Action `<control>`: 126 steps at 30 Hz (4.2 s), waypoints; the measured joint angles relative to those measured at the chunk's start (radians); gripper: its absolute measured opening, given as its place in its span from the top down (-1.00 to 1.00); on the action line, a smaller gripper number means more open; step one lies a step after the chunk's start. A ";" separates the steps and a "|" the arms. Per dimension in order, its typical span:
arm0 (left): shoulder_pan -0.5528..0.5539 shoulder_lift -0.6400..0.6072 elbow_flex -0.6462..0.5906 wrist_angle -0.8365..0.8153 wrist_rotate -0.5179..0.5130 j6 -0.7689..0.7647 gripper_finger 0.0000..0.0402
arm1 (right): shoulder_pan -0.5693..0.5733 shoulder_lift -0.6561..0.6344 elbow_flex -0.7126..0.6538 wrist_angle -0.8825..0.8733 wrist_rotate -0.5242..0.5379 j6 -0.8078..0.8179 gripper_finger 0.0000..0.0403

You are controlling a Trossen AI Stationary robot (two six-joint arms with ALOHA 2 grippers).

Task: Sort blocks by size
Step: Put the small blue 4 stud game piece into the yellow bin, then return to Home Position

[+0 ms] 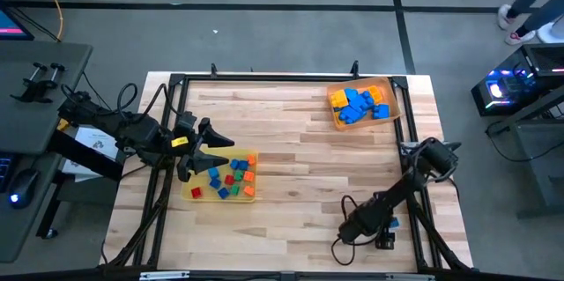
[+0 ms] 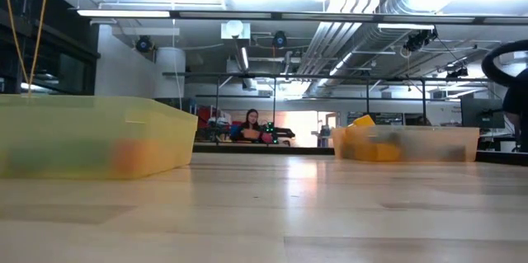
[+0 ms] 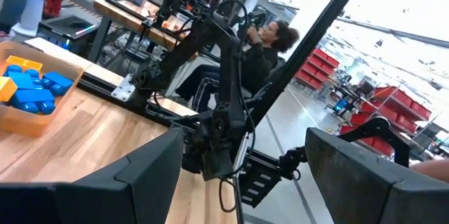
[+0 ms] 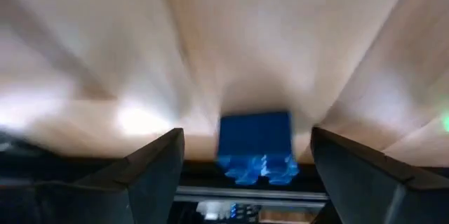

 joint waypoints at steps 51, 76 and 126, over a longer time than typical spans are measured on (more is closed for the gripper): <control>0.000 0.000 0.000 -0.037 0.004 -0.036 -0.43 | -0.425 -0.016 0.576 0.634 0.840 0.027 0.33; 0.011 -0.109 -0.001 -0.001 -0.021 0.053 -0.43 | -0.513 0.200 0.576 1.281 0.814 0.064 0.23; 0.049 -0.197 -0.229 0.249 -0.127 0.286 -0.33 | -0.429 -0.515 0.156 0.222 0.799 0.238 0.96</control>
